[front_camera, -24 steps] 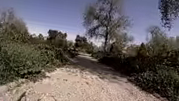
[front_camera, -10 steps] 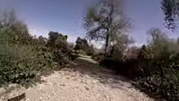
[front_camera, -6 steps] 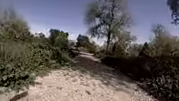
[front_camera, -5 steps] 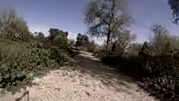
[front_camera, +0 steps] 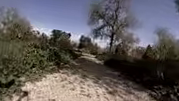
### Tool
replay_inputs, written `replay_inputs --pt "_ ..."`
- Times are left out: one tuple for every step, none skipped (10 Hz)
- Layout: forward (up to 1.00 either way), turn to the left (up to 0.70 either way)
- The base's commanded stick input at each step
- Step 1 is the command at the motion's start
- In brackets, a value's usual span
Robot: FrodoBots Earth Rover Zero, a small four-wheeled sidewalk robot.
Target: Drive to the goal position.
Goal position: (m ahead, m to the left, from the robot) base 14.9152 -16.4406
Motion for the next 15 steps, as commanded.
replay_inputs --pt "0.70 0.00" --pt "0.70 0.00" --pt "0.70 0.00" --pt "0.70 0.00" --pt "0.70 0.00" --pt "0.70 0.00" --pt "0.70 0.00" --pt "0.70 0.00" --pt "0.70 0.00" --pt "0.70 0.00" --pt "0.70 0.00" --pt "0.70 -0.14" --pt "0.70 -0.35" --pt "0.70 -0.35" --pt "0.70 -0.35"
